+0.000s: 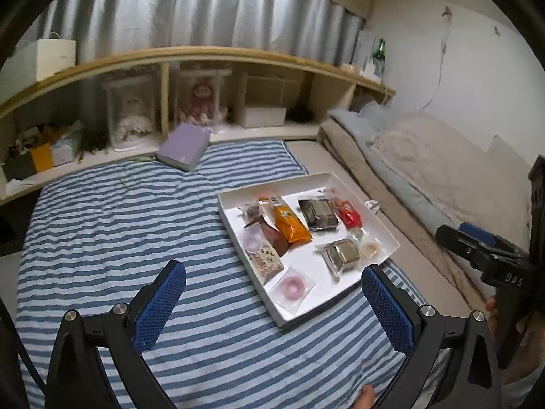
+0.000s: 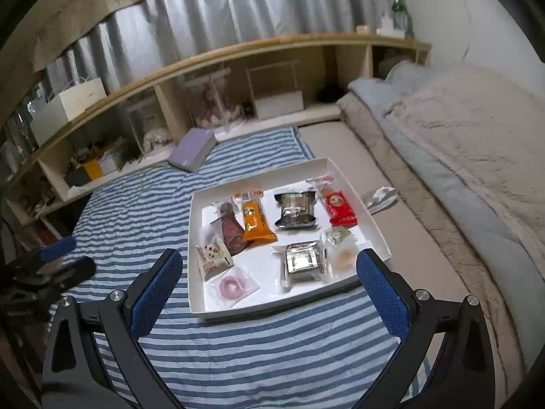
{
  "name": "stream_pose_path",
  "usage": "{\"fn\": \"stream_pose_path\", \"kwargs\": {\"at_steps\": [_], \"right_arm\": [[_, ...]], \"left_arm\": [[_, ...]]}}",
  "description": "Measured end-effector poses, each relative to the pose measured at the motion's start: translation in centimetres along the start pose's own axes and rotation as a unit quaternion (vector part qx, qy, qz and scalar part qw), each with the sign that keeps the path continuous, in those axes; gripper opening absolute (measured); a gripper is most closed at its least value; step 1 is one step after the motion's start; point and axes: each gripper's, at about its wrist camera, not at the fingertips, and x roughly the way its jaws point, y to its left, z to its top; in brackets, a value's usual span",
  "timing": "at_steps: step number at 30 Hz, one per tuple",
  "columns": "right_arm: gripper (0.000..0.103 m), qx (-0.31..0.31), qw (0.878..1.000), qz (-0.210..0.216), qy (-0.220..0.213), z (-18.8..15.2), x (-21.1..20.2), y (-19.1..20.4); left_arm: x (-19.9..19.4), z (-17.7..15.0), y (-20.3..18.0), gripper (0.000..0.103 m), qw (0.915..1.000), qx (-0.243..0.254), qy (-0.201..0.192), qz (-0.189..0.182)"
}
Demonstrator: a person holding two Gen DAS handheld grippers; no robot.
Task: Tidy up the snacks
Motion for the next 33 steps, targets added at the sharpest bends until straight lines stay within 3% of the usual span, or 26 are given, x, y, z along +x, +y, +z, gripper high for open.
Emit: {"fn": "stream_pose_path", "kwargs": {"at_steps": [14, 33], "right_arm": [[0.103, -0.003, 0.998, -0.032, -0.062, -4.3, -4.7, 3.5], [0.103, -0.03, 0.993, -0.066, -0.096, -7.0, -6.2, 5.9]], "left_arm": [[-7.2, -4.8, 1.4, 0.103, 0.9991, -0.002, -0.034, 0.024], [-7.2, -7.6, 0.8, 0.103, 0.9959, 0.036, -0.053, 0.065]]}}
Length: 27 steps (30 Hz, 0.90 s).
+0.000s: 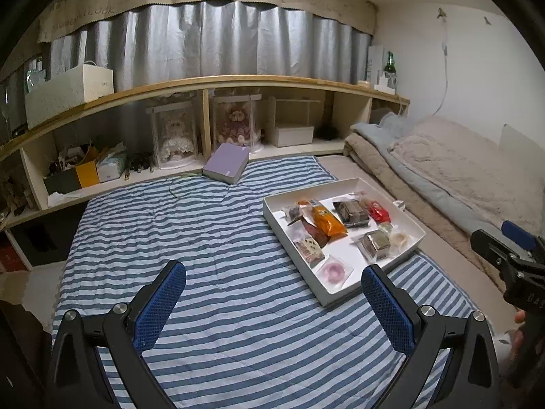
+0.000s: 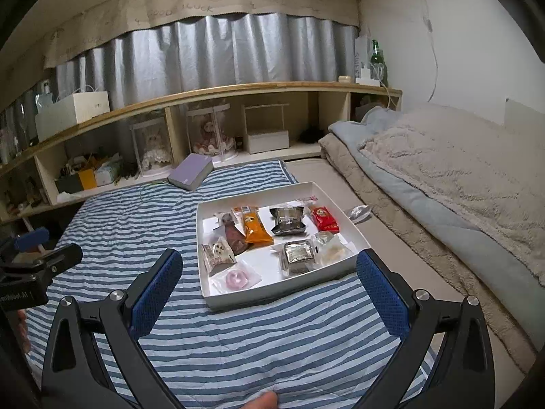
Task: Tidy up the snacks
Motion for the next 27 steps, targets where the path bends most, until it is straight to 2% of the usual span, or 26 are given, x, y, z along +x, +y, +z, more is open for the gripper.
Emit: {"fn": "stream_pose_path", "kwargs": {"at_steps": [27], "right_arm": [[0.103, -0.016, 1.0, -0.011, -0.002, -0.31, -0.04, 0.8]], "left_arm": [[0.14, -0.94, -0.35, 0.103, 0.9998, 0.008, -0.015, 0.009]]}}
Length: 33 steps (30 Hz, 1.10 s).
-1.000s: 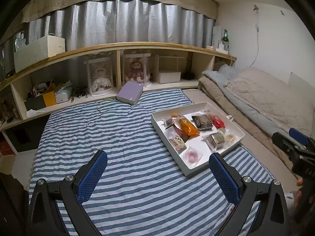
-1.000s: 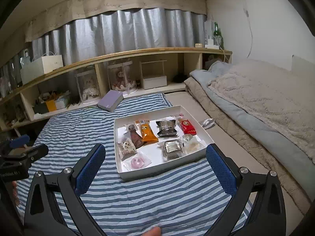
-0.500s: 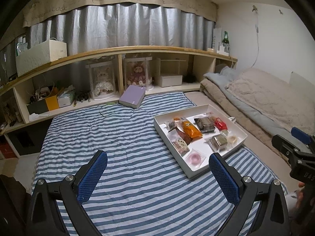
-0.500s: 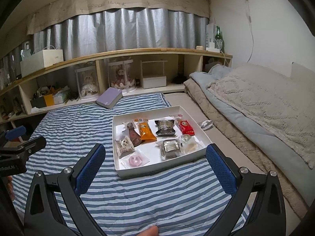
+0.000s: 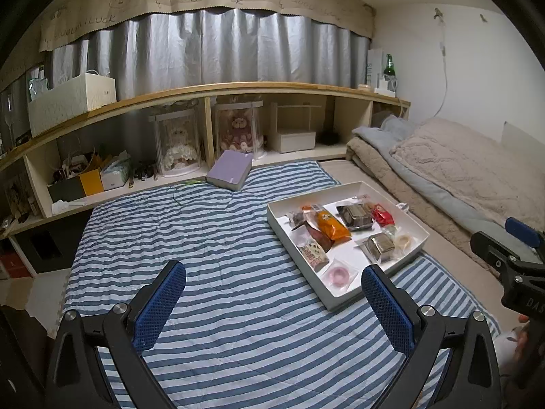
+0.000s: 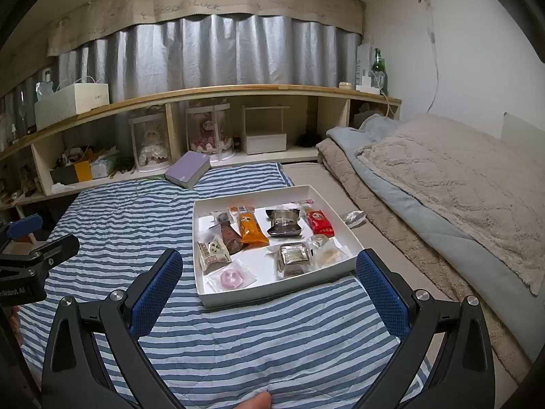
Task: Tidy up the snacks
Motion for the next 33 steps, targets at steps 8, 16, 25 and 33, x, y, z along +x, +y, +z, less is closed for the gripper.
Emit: {"fn": "stream_pose_path", "kwargs": {"at_steps": [8, 16, 25, 33], "right_arm": [[0.103, -0.001, 1.0, 0.0, 0.0, -0.01, 0.02, -0.05], [0.103, -0.002, 1.0, 0.0, 0.0, -0.02, -0.01, -0.02], [0.103, -0.001, 1.0, 0.0, 0.0, 0.01, 0.03, -0.09], [0.103, -0.001, 1.0, 0.0, 0.0, 0.03, 0.06, -0.24]], "left_arm": [[-0.05, -0.12, -0.32, 0.103, 1.0, 0.002, -0.002, 0.002], [-0.08, -0.16, -0.5, 0.103, 1.0, 0.002, -0.004, 0.003], [-0.21, -0.21, -0.7, 0.103, 1.0, 0.004, -0.005, 0.005], [-0.21, -0.26, -0.76, 0.103, 1.0, 0.004, -0.005, 0.005]]}}
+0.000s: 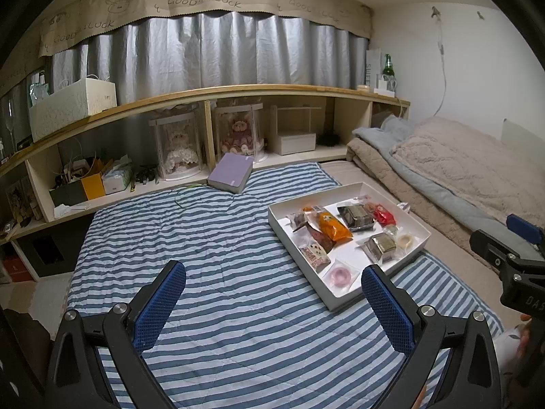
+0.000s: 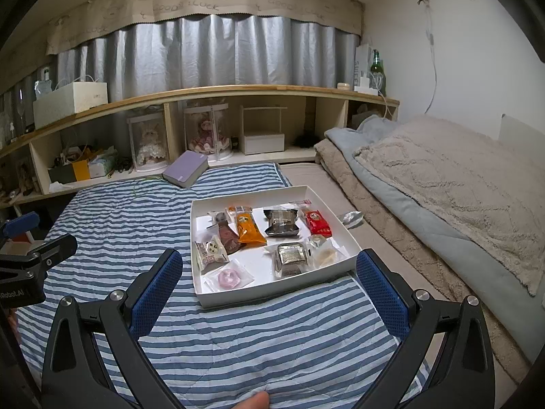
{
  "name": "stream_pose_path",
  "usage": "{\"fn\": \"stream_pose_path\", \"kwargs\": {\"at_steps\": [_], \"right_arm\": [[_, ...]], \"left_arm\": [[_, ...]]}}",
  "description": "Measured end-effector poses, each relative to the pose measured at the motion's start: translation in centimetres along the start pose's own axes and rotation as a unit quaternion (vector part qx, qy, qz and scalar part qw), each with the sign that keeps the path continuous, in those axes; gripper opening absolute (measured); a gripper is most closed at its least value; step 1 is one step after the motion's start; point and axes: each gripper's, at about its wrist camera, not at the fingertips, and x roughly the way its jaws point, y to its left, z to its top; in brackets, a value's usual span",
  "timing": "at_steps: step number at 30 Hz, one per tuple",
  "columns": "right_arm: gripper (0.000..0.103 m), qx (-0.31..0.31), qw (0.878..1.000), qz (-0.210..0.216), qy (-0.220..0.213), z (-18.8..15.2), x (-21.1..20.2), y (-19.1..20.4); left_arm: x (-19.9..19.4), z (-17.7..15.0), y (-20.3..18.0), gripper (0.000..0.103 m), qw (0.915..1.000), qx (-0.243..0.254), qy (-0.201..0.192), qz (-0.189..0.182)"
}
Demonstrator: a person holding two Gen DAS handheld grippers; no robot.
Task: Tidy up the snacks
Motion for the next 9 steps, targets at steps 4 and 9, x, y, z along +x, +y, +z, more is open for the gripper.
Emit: {"fn": "stream_pose_path", "kwargs": {"at_steps": [4, 9], "right_arm": [[0.103, 0.0, 1.0, 0.0, 0.0, 0.0, 0.0, 0.03], [0.103, 0.0, 1.0, 0.0, 0.0, 0.01, 0.04, 0.0]], "left_arm": [[0.02, -0.04, 0.05, 0.103, 1.0, -0.002, 0.0, -0.001], [-0.22, -0.09, -0.08, 0.103, 1.0, -0.006, 0.0, 0.002]]}}
